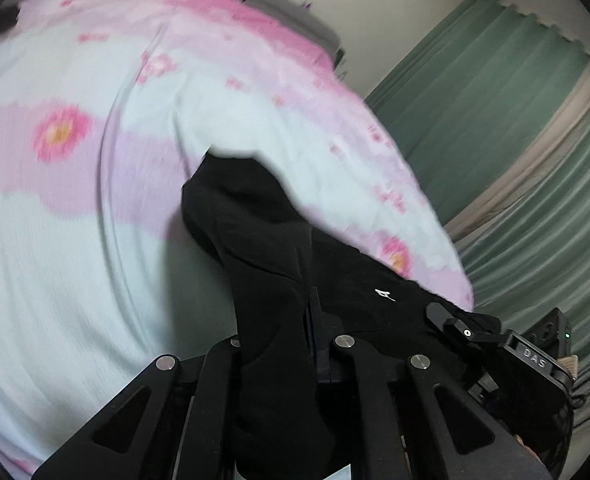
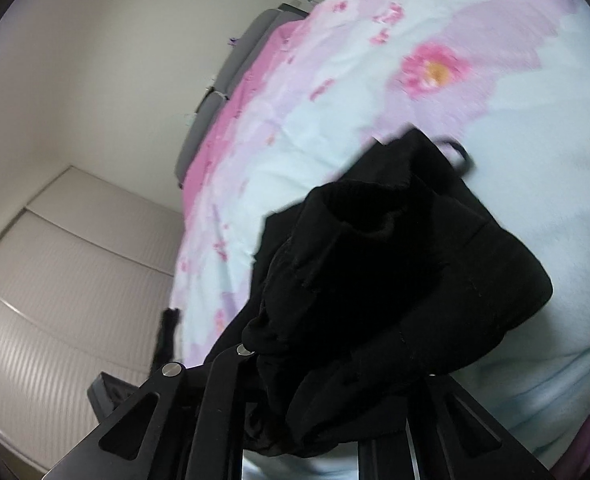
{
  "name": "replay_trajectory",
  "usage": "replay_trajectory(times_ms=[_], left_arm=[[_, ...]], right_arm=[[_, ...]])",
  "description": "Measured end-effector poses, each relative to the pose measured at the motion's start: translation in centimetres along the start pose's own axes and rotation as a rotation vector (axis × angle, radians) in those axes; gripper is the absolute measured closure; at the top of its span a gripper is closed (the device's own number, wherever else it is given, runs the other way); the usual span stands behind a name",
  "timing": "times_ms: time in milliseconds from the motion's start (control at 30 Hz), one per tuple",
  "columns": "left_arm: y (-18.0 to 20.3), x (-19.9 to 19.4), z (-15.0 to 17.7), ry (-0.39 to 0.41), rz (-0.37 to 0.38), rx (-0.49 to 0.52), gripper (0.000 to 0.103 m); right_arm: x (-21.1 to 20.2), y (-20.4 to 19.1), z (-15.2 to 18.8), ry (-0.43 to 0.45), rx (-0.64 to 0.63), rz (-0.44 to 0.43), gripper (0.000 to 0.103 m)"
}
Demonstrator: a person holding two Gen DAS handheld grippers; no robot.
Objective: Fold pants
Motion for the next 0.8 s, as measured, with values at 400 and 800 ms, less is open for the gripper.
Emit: replay_trajectory(times_ms=[400, 800], left_arm=[[2.0, -7.9, -6.8, 0.114, 0.038, 0.017, 0.091], [-8.3, -17.7, -15.3, 0.237, -0.053, -0.062, 0.091]], right_arm=[[-1.7, -9.3, -2.7, 0.041, -0.116, -0.12, 0.09], [6.1, -21.0, 0.7, -0.055, -0.223, -0.209, 0.09]])
Point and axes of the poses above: each gripper's, at about its wrist camera, not at the fingertips, and x roughly the way its jaws point, y to its right, z to its underside, the point moved 5 cm from there along x, roughly the way its jaws point, and after that the axes turned 3 degrees about -x, right-handed, at the moved point
